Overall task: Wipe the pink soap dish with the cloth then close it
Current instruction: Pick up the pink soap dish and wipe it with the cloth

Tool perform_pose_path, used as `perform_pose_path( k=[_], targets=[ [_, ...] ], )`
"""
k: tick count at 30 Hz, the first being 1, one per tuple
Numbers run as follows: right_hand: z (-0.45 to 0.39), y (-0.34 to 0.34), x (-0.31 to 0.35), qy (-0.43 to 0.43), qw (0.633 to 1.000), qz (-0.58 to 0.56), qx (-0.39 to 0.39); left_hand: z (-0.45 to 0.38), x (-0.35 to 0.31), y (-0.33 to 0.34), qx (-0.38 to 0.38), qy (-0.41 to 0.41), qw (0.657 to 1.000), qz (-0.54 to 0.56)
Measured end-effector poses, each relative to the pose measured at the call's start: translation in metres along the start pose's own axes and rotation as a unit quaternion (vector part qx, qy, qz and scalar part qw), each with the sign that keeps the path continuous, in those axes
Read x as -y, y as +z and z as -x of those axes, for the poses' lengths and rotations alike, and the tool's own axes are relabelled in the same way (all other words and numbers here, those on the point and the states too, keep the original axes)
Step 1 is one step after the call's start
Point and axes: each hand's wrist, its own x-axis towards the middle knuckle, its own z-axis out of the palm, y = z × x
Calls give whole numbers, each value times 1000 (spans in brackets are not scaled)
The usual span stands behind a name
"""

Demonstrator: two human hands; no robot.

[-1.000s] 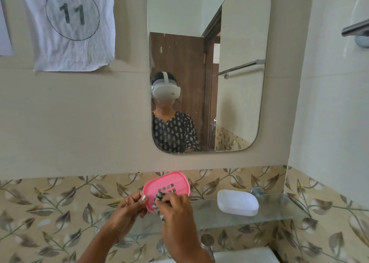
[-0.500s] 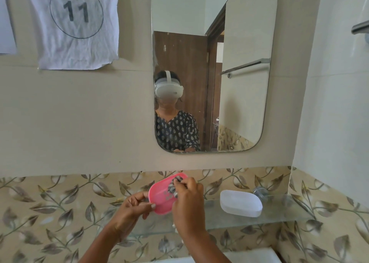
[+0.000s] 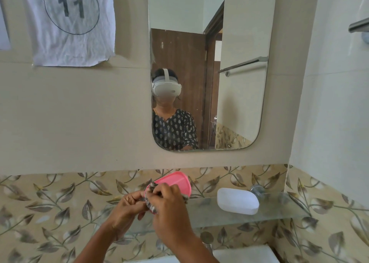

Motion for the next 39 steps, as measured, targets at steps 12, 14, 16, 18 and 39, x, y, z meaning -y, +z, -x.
perform_pose_path(
  k=[12,14,16,18,39],
  targets=[
    [-11,-12,-20,143,989,34,-18,-3,8,-8,-36,-47,998,-13],
    [-14,-17,-30,179,983,26,-10,-2,7,-8,-34,-41,999,-4],
    [-15,-20,-38,205,979,19,-4,-2,9,-11,-46,-38,998,-1],
    [-13,-20,-40,227,974,12,15,-3,13,-15,-56,-44,997,-3],
    [3,-4,-34,305,949,-68,47,-3,15,-12,-86,-21,996,32]
  ],
)
